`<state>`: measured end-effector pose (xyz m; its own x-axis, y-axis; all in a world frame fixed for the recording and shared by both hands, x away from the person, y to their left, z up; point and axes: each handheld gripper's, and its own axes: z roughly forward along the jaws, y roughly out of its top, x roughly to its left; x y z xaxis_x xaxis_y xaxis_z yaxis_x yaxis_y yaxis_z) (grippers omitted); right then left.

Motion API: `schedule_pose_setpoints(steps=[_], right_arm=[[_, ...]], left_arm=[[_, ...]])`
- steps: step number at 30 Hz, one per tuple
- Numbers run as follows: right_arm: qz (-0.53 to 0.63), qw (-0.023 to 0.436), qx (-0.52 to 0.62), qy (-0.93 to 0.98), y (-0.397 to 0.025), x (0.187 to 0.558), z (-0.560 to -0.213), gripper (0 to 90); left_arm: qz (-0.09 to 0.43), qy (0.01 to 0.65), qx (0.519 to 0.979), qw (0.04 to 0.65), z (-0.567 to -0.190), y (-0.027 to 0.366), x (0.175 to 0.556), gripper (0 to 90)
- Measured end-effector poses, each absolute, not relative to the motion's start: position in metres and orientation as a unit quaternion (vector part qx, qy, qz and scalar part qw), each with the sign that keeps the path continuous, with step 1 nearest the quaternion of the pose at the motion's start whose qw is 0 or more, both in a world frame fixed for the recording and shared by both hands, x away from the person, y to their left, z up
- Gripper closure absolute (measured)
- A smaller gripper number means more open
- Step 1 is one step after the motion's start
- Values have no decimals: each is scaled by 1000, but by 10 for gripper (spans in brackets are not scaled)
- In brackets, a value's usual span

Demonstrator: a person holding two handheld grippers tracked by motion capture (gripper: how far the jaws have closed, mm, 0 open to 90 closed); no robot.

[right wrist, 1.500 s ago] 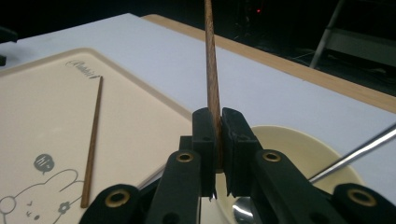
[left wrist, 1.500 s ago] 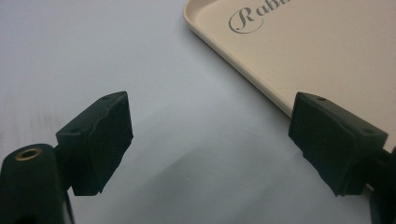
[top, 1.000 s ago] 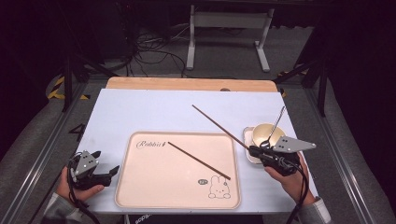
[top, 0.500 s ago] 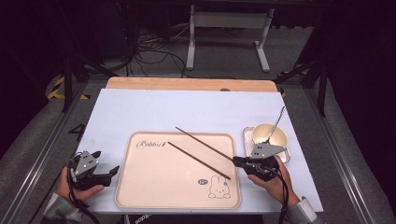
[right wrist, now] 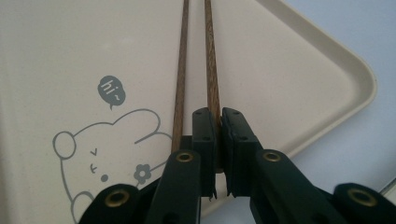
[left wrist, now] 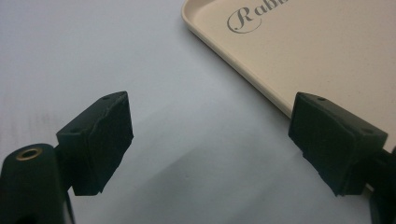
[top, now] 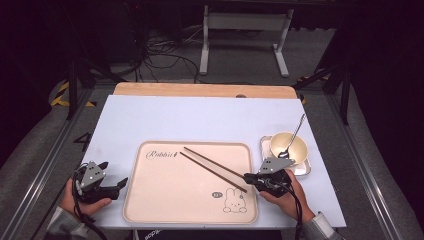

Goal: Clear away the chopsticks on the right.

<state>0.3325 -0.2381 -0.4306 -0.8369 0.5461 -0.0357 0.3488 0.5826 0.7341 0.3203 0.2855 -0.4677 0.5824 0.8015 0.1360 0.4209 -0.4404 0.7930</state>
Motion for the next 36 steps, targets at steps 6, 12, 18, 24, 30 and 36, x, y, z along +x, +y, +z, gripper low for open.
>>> schedule_pose_setpoints(steps=[6,12,18,24,30,36], right_arm=[[380,128,254,880,-237,332,-431,847],[380,127,254,880,-236,332,-432,846],[381,123,251,881,-232,332,-433,844],[383,118,253,881,-231,331,-432,827],[386,121,247,880,-231,330,-430,850],[393,127,251,875,-231,332,-427,852]], left_arm=[[257,378,809,370,-468,286,320,146],[256,378,809,370,-468,286,320,146],[256,378,808,371,-468,285,320,145],[256,379,807,372,-467,285,319,146],[257,380,807,373,-467,285,319,148],[254,379,808,374,-468,286,320,148]])
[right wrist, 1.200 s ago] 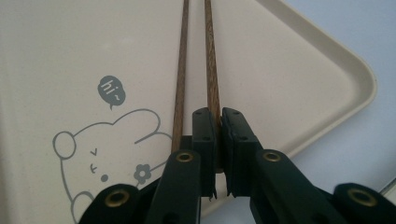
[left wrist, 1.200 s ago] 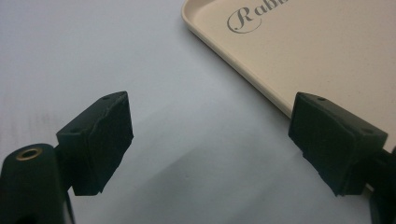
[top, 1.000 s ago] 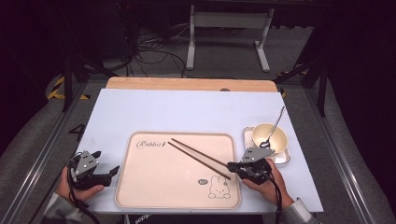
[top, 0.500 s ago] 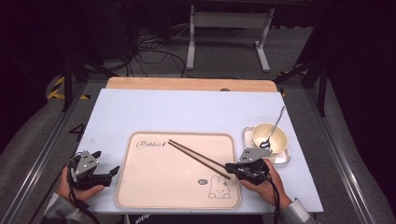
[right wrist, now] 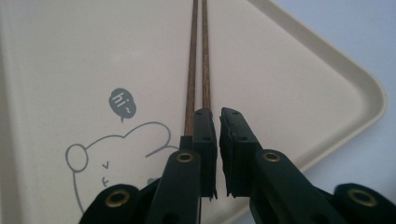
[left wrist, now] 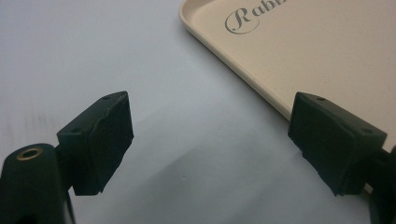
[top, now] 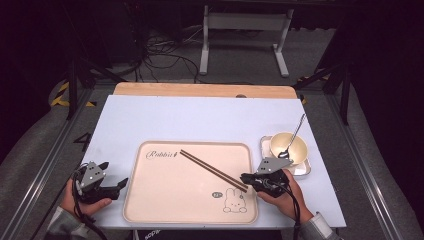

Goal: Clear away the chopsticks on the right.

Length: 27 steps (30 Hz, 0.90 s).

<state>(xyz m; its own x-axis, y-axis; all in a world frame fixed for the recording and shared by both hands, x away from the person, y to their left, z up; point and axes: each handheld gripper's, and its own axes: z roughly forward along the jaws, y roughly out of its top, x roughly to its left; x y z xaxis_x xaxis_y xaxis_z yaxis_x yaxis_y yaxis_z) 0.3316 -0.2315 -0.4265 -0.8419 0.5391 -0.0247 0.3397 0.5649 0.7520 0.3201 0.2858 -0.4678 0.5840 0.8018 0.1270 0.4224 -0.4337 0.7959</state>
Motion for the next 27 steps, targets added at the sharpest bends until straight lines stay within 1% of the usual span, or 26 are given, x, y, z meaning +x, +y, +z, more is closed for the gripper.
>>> schedule_pose_setpoints(steps=[6,10,17,27], right_arm=[[411,138,248,867,-231,332,-418,857],[423,139,242,862,-230,332,-414,900],[437,147,240,854,-224,334,-405,900],[436,149,226,858,-204,342,-402,900]], left_arm=[[250,372,806,387,-467,286,318,143],[248,369,805,393,-465,287,318,137],[249,373,805,388,-466,286,319,139],[249,375,804,389,-467,287,318,140]])
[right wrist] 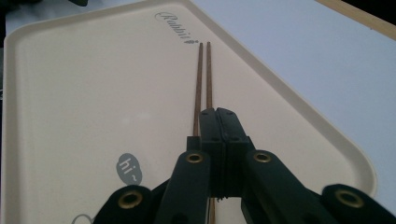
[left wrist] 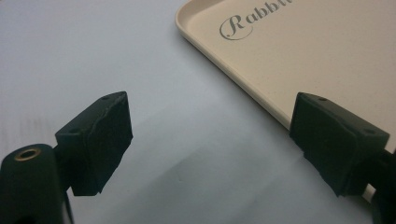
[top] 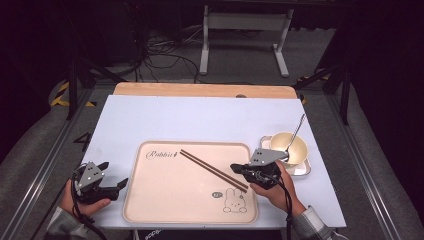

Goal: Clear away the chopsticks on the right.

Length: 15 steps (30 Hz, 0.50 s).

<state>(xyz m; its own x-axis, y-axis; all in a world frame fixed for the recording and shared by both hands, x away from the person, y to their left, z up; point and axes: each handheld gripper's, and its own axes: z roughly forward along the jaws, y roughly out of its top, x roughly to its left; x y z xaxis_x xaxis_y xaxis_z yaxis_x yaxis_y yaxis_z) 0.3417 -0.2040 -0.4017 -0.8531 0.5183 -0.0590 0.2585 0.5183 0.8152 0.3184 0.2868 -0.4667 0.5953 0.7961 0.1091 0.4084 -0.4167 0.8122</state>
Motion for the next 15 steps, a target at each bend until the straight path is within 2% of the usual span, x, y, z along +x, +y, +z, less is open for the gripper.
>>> schedule_pose_setpoints(steps=[3,15], right_arm=[[430,156,222,861,-198,344,-400,900],[430,137,215,866,-179,361,-401,900]], left_arm=[[249,374,805,388,-467,287,319,141],[246,373,804,391,-467,287,319,141]])
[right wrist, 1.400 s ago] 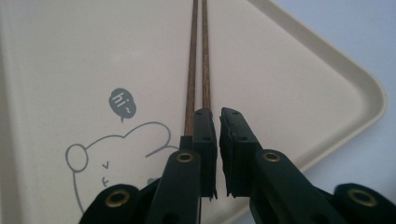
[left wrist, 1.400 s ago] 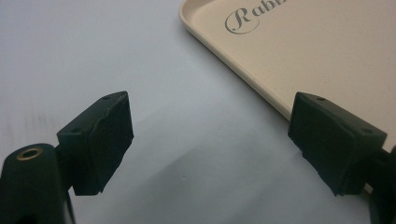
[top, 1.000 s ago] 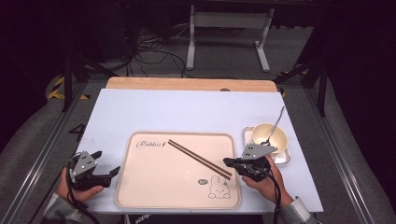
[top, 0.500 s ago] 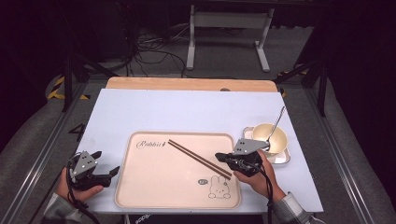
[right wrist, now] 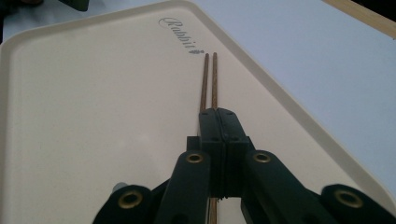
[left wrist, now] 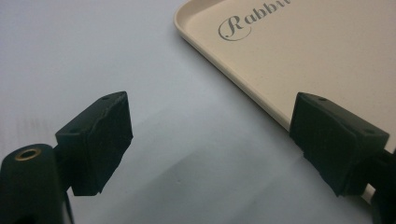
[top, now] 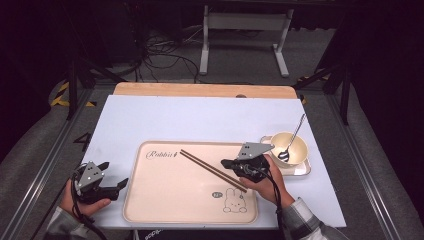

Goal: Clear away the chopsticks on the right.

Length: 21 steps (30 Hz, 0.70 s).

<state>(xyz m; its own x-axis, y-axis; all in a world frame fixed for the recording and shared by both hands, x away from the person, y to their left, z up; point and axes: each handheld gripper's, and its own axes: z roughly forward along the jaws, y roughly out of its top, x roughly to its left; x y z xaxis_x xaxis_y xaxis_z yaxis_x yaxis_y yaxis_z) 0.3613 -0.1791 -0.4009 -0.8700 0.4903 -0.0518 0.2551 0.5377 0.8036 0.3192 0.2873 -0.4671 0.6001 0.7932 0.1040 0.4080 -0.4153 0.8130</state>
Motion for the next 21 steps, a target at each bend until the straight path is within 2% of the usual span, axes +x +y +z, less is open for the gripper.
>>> schedule_pose_setpoints(steps=[12,21], right_arm=[[426,128,195,874,-141,377,-390,900],[413,125,193,881,-120,392,-398,900]], left_arm=[[250,372,802,394,-465,287,318,142],[248,372,802,395,-466,288,317,142]])
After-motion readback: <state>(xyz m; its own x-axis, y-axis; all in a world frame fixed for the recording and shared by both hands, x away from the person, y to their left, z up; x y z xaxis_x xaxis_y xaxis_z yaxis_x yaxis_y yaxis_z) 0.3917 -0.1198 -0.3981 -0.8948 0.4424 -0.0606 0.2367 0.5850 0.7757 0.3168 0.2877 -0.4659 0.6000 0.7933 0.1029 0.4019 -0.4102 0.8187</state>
